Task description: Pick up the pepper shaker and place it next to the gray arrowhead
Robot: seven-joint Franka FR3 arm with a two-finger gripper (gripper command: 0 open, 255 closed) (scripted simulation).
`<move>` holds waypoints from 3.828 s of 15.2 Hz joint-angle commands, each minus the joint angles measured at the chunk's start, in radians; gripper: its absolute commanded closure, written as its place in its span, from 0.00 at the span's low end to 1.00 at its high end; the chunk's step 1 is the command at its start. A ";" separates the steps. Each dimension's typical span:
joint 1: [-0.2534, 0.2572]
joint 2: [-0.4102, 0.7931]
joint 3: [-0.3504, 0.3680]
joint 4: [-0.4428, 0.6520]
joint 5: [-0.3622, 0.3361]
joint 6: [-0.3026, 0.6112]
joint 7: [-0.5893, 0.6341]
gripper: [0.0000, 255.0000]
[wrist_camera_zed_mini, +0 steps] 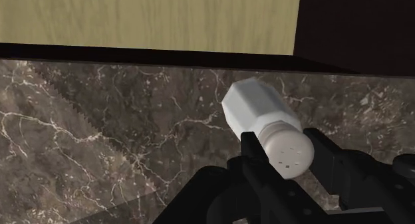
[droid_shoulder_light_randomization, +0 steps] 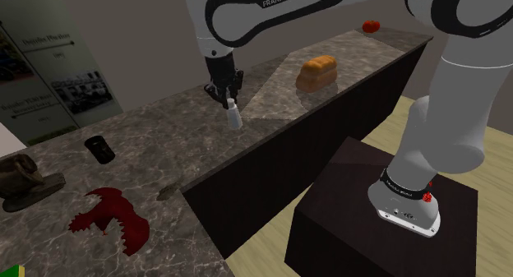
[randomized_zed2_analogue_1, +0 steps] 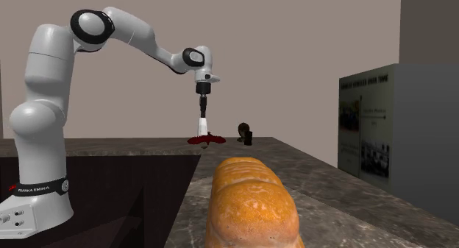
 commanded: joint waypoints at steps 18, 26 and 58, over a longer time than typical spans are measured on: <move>0.277 0.287 0.142 0.332 -0.053 -0.078 0.408 1.00; 0.402 0.485 0.157 0.589 -0.091 -0.147 0.519 1.00; 0.404 0.505 0.155 0.571 -0.094 -0.110 0.525 0.00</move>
